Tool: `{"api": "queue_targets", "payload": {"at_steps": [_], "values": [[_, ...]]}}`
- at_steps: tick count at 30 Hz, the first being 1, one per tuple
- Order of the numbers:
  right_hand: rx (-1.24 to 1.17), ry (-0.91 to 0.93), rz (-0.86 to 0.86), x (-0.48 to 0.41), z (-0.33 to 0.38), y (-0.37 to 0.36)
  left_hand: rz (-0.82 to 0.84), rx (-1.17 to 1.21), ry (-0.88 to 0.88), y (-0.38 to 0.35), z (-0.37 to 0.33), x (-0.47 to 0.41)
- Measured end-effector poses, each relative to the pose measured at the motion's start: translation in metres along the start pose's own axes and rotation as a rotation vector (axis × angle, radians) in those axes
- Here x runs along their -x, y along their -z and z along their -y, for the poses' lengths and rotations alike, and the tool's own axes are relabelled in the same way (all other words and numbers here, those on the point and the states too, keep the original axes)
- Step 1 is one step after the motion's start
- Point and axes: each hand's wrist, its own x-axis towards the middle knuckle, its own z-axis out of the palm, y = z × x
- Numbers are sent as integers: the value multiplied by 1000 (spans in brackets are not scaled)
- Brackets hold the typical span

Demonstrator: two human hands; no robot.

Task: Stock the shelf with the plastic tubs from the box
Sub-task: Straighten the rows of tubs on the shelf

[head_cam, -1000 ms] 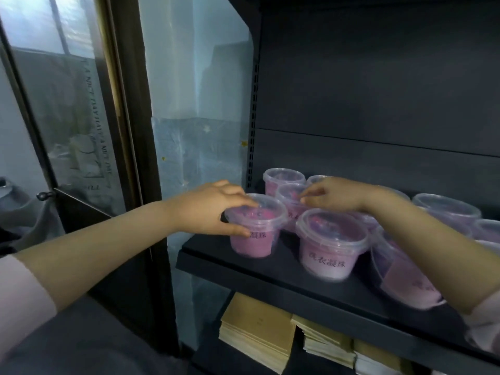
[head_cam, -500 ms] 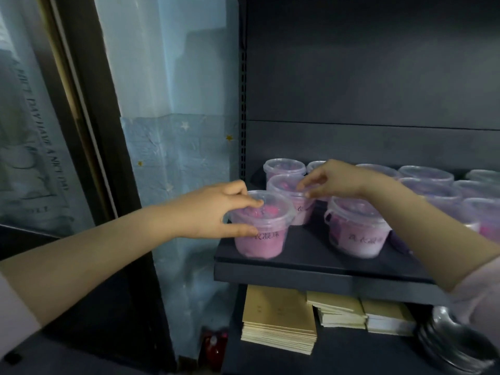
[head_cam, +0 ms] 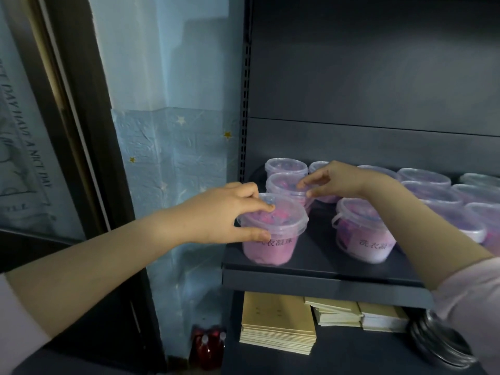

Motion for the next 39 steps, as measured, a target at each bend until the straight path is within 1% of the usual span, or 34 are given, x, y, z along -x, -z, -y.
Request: {"api": "queue_targets", "payload": {"at_steps": [3,7,11,13,18,20,23,25,27,29,30,32,34,37,39], "values": [[-15,-3,2,6,2,1,10,-35,8,1,-2,0],[-35,25,-105,34,0,8,20,-149,-3,0,-11,1],[109,-26,-165,76,-11,15,53,-135,-29,-1,-15,-6],[147,-73,-135,97,-17,15,70,-106,-32,-5,-15,-11],[49,-81,3,123,-26,10,128,-88,-24,-13,-18,-21],[26,-78,6,123,-26,10,127,-34,-22,-16,-22,-22],[66,-73,6,120,-24,10,25,239,-32,-15,-21,-27],[49,-84,-25,118,-20,9,-64,360,38,-12,-12,-38],[21,-25,-106,116,-13,7,-90,436,170,-4,0,-51],[9,91,-179,115,-2,1,-27,485,288,2,12,-62],[-2,144,-183,114,5,-2,15,495,321,3,18,-68],[4,200,-119,109,17,-13,104,470,337,0,27,-76],[29,204,-60,103,19,-23,147,399,310,-9,35,-79],[-33,176,-69,99,17,-25,97,369,302,-18,43,-81],[-78,153,-33,98,16,-21,88,395,299,-17,44,-81]]}}
